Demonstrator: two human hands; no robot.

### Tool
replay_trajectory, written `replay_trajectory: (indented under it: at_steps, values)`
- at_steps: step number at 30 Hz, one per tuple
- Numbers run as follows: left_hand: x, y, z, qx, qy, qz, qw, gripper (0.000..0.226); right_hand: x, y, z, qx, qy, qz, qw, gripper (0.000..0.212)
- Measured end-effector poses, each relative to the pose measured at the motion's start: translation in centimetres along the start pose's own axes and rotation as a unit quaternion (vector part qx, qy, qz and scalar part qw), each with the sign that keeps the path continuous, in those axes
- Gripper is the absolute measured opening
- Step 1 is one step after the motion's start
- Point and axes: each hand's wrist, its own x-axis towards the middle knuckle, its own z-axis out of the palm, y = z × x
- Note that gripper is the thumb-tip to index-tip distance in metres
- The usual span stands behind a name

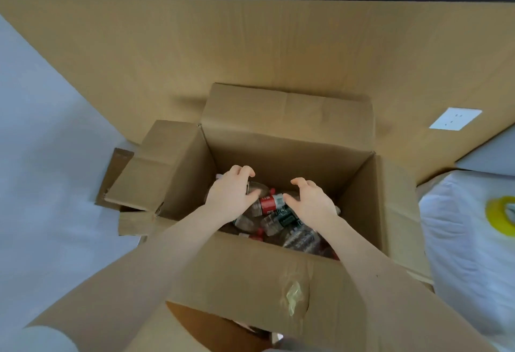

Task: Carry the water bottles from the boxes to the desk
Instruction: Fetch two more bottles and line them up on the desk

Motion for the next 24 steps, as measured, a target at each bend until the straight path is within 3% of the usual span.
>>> replay_trajectory:
  at_steps: [4, 9, 14, 24]
  values:
    - [3.2, 1.6, 3.1, 0.031, -0.056, 0.016, 0.998, 0.043, 3.8, 3.1, 1.4, 0.034, -0.052, 0.029, 0.998, 0.052]
    - [6.2, 1.0, 5.7, 0.011, -0.107, -0.030, 0.994, 0.044, 6.5, 6.3, 3.4, 0.093, -0.084, 0.119, 0.985, 0.050]
    - [8.7, 0.9, 8.2, 0.002, -0.153, -0.043, 0.987, 0.046, 7.6, 8.4, 5.1, 0.143, -0.070, 0.210, 0.965, 0.053]
    - [14.0, 1.0, 13.9, 0.019, -0.233, 0.009, 0.972, 0.053, 8.7, 9.7, 8.2, 0.202, 0.028, 0.340, 0.918, 0.056]
